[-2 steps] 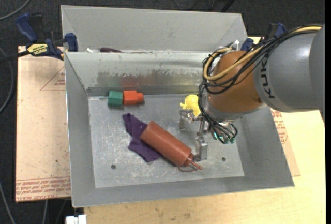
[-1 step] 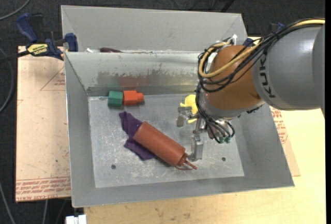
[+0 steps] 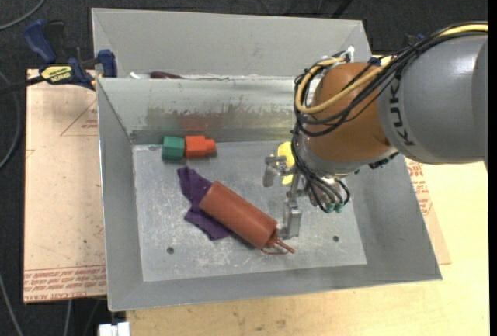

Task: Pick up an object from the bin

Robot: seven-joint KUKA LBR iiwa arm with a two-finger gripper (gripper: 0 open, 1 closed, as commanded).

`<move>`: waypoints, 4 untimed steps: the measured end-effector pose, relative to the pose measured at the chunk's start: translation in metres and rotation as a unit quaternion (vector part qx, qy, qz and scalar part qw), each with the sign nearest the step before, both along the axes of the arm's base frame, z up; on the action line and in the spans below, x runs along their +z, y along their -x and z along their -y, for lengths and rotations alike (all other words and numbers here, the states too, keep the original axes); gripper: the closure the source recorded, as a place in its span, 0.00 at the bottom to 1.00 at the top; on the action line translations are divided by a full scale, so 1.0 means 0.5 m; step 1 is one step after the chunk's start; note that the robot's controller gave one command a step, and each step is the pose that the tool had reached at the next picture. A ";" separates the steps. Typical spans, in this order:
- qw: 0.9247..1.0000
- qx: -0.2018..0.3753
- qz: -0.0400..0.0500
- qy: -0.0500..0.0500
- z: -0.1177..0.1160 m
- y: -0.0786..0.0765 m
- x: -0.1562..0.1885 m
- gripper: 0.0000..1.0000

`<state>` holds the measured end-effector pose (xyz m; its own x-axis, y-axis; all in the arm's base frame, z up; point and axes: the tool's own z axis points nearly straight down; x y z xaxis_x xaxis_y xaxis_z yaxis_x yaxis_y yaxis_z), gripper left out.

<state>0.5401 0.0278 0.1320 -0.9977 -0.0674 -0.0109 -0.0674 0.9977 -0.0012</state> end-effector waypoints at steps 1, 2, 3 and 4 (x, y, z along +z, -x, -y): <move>1.000 -0.014 0.004 -0.001 -0.018 0.001 0.035 0.00; 0.998 0.067 0.000 0.000 -0.139 0.121 -0.126 1.00; 0.998 0.067 0.000 0.000 -0.139 0.121 -0.126 1.00; 0.998 0.059 0.000 0.000 -0.139 0.107 -0.125 1.00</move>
Offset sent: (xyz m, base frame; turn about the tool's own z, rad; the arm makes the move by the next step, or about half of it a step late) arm -0.0607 0.0688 -0.0620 -0.1333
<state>0.4867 0.0972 0.0693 -0.9829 -0.1838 -0.0109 -0.1838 0.9830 -0.0004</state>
